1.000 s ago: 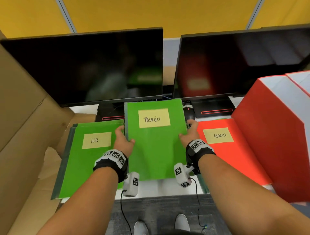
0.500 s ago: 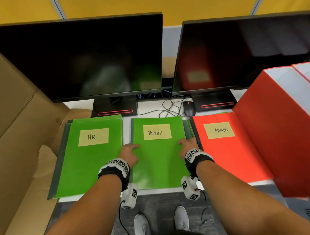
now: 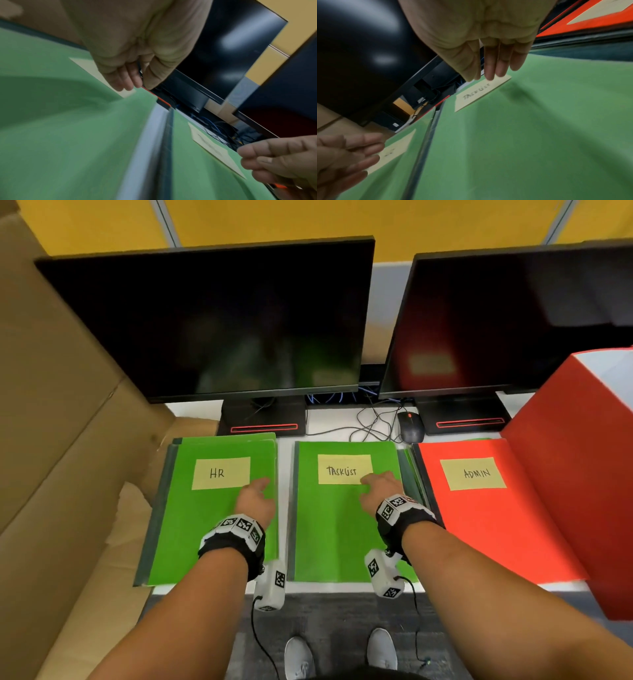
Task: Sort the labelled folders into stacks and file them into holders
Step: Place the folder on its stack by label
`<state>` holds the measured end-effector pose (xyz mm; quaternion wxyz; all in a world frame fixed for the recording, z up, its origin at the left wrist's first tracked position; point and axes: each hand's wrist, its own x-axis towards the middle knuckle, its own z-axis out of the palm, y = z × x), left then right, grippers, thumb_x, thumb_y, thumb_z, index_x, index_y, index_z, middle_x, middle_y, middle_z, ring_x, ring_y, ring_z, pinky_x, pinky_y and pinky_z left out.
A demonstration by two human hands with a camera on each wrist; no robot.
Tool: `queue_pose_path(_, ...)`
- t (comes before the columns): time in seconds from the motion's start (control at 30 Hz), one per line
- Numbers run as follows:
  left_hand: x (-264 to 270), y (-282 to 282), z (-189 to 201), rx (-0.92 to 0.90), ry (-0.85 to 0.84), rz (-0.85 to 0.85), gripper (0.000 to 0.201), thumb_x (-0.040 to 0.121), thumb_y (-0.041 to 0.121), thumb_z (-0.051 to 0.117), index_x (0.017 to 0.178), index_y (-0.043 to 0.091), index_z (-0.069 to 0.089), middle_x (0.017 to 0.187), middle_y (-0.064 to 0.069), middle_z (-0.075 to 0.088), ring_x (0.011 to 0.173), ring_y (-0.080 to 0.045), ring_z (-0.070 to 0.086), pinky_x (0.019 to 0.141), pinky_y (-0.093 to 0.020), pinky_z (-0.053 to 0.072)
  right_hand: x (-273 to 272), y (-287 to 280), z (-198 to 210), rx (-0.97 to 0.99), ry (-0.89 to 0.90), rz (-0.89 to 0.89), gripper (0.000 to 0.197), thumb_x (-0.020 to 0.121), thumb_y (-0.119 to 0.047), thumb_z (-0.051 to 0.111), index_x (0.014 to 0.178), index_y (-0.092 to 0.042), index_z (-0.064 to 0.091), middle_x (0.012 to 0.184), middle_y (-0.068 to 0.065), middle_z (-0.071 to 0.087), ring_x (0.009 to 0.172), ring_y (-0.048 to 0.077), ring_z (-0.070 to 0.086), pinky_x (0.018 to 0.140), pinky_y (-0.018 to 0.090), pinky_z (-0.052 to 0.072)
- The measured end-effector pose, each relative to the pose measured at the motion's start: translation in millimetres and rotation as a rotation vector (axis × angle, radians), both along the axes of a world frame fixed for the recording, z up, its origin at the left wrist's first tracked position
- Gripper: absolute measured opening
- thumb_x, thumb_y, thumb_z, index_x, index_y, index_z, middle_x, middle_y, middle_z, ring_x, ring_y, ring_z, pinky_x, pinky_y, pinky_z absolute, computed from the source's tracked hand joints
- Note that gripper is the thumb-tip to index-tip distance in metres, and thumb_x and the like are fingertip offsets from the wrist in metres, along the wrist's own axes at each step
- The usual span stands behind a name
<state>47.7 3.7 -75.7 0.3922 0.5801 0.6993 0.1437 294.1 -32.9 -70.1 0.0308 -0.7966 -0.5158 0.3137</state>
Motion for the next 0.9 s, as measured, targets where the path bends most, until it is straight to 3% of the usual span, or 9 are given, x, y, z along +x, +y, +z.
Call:
queue_pose_path(0.13, -49, 6, 7, 0.039, 0.125, 0.130, 0.054, 0.086, -0.004, 0.049, 0.138, 0.009, 0.048, 0.141, -0.012, 0.051, 0.122, -0.029, 0.054, 0.093, -0.031, 0.046, -40, 13, 3, 0.051, 0.215, 0.040, 0.037, 0.090, -0.011, 0.048, 0.124, -0.016, 0.061, 0.133, 0.006, 0.055, 0.119, 0.025, 0.053, 0.099, 0.026, 0.044)
queue_pose_path(0.27, -101, 15, 10, -0.010, 0.254, 0.236, 0.057, 0.083, 0.002, 0.051, 0.138, 0.016, 0.050, 0.139, -0.013, 0.051, 0.106, -0.034, 0.062, 0.086, -0.038, 0.055, -89, 22, 6, 0.054, 0.350, 0.055, 0.032, 0.091, -0.012, 0.047, 0.117, -0.016, 0.065, 0.119, 0.005, 0.065, 0.108, 0.023, 0.062, 0.096, 0.028, 0.048)
queue_pose_path(0.33, -122, 18, 12, -0.028, 0.326, 0.257, 0.057, 0.083, 0.005, 0.052, 0.139, 0.018, 0.050, 0.136, -0.016, 0.051, 0.109, -0.035, 0.060, 0.089, -0.040, 0.054, -110, 29, 5, 0.033, 0.399, 0.049, 0.030, 0.089, -0.012, 0.050, 0.113, -0.016, 0.067, 0.112, 0.005, 0.066, 0.109, 0.026, 0.062, 0.096, 0.034, 0.049)
queue_pose_path(0.47, -152, 20, 12, -0.099, 0.410, 0.283, 0.049, 0.081, 0.009, 0.054, 0.130, 0.008, 0.051, 0.120, -0.019, 0.057, 0.101, -0.037, 0.060, 0.085, -0.038, 0.054, -138, 37, -3, 0.007, 0.334, 0.119, 0.034, 0.092, -0.012, 0.048, 0.123, -0.010, 0.061, 0.127, 0.009, 0.060, 0.118, 0.026, 0.055, 0.102, 0.032, 0.044)
queue_pose_path(0.53, -165, 21, 11, -0.138, 0.433, 0.289, 0.050, 0.083, 0.010, 0.052, 0.132, 0.008, 0.046, 0.124, -0.018, 0.057, 0.106, -0.037, 0.058, 0.086, -0.035, 0.050, -148, 39, -6, -0.026, 0.237, 0.199, 0.028, 0.094, -0.015, 0.045, 0.116, -0.009, 0.061, 0.120, 0.010, 0.061, 0.115, 0.027, 0.055, 0.092, 0.027, 0.046)
queue_pose_path(0.6, -171, 20, 9, -0.180, 0.426, 0.287, 0.049, 0.087, 0.009, 0.050, 0.135, 0.008, 0.042, 0.127, -0.020, 0.056, 0.111, -0.037, 0.056, 0.088, -0.036, 0.048, -154, 43, -7, -0.074, 0.181, 0.249, 0.013, 0.094, -0.018, 0.047, 0.096, -0.011, 0.057, 0.100, 0.008, 0.059, 0.097, 0.024, 0.053, 0.071, 0.023, 0.043)
queue_pose_path(0.77, -174, 19, -1, -0.200, 0.393, 0.301, 0.052, 0.086, 0.010, 0.049, 0.138, 0.013, 0.041, 0.117, -0.019, 0.060, 0.100, -0.036, 0.059, 0.078, -0.035, 0.046, -156, 55, -13, -0.118, 0.138, 0.336, 0.039, 0.095, -0.025, 0.048, 0.127, -0.002, 0.048, 0.127, 0.016, 0.054, 0.095, 0.021, 0.048, 0.073, 0.023, 0.032)
queue_pose_path(0.83, -171, 13, 2, -0.191, 0.402, 0.334, 0.046, 0.086, 0.007, 0.048, 0.132, 0.011, 0.046, 0.116, -0.019, 0.061, 0.099, -0.036, 0.058, 0.079, -0.034, 0.047, -155, 58, -15, -0.118, 0.131, 0.366, 0.042, 0.095, -0.026, 0.048, 0.128, -0.001, 0.047, 0.124, 0.016, 0.054, 0.095, 0.020, 0.047, 0.068, 0.022, 0.033)
queue_pose_path(0.9, -164, 7, 12, -0.161, 0.426, 0.343, 0.044, 0.091, 0.006, 0.046, 0.134, 0.010, 0.044, 0.125, -0.020, 0.057, 0.109, -0.038, 0.056, 0.084, -0.033, 0.045, -153, 61, -16, -0.125, 0.122, 0.371, 0.041, 0.095, -0.026, 0.048, 0.128, -0.001, 0.048, 0.118, 0.015, 0.055, 0.094, 0.019, 0.046, 0.069, 0.023, 0.037)
